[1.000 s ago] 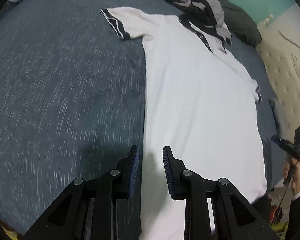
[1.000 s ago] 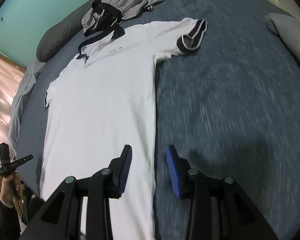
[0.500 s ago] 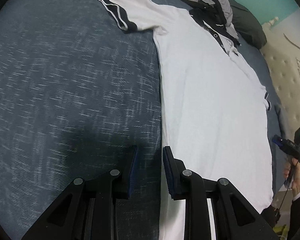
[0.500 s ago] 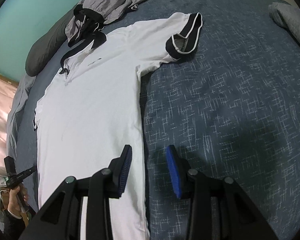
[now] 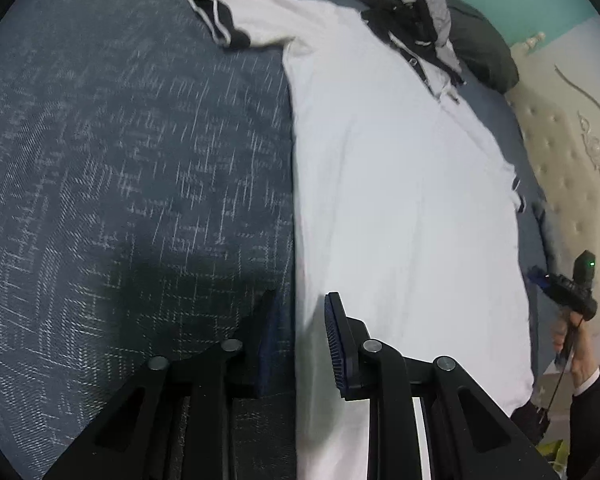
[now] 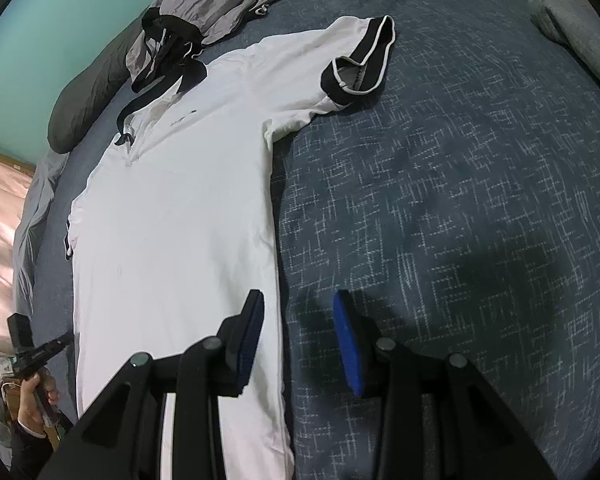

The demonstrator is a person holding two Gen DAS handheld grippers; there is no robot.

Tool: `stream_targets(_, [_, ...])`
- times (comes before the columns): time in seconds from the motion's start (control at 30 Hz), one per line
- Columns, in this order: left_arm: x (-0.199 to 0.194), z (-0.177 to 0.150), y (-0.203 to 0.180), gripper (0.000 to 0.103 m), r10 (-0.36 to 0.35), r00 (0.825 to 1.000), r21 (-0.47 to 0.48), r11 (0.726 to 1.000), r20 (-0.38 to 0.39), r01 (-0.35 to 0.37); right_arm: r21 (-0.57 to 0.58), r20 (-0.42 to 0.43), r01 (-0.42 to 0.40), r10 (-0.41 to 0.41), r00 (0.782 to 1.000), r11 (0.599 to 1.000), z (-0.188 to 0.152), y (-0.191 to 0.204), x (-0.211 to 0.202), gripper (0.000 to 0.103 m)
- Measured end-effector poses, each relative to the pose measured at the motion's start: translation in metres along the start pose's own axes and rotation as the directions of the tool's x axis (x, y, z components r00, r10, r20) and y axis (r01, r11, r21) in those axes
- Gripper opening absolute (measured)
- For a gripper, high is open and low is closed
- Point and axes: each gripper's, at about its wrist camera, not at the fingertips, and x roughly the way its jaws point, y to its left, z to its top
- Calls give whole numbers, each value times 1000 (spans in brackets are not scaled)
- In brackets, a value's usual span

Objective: Fold clothes

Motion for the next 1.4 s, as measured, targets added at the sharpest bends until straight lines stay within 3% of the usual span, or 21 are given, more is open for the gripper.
stream_targets(0.27, [-13,1,8,2,3,999,-13,1000,33,-3,-1,-2,-10,10,1000,1000,-5,2,-3,36])
stream_targets(0.5, [-6,0,11,5,-2,1000,-26,1000,-10,2,19,-2,-20,20,1000,1000,-7,0,-5,36])
stream_targets(0.73, [-26,-23,14,6,-9,999,-11,1000,-47,8,21,5,-37,36,999,999,-11,0,-13,36])
stream_targets(1.03, [-36,-68,23,9,-84,990,-24,996,-117,82,32,14,-50,50,999,998,-16,5,-20,36])
stream_targets(1.17, [-39,-72,26,3,-88,990,-29,996,-109,85,26,17,-56,55,998,998,-17,9,-23,36])
stream_targets(1.4, [-54,-69,26,2,-64,994,-7,998,-93,63,16,23,-65,65,998,998,-18,15,-28,36])
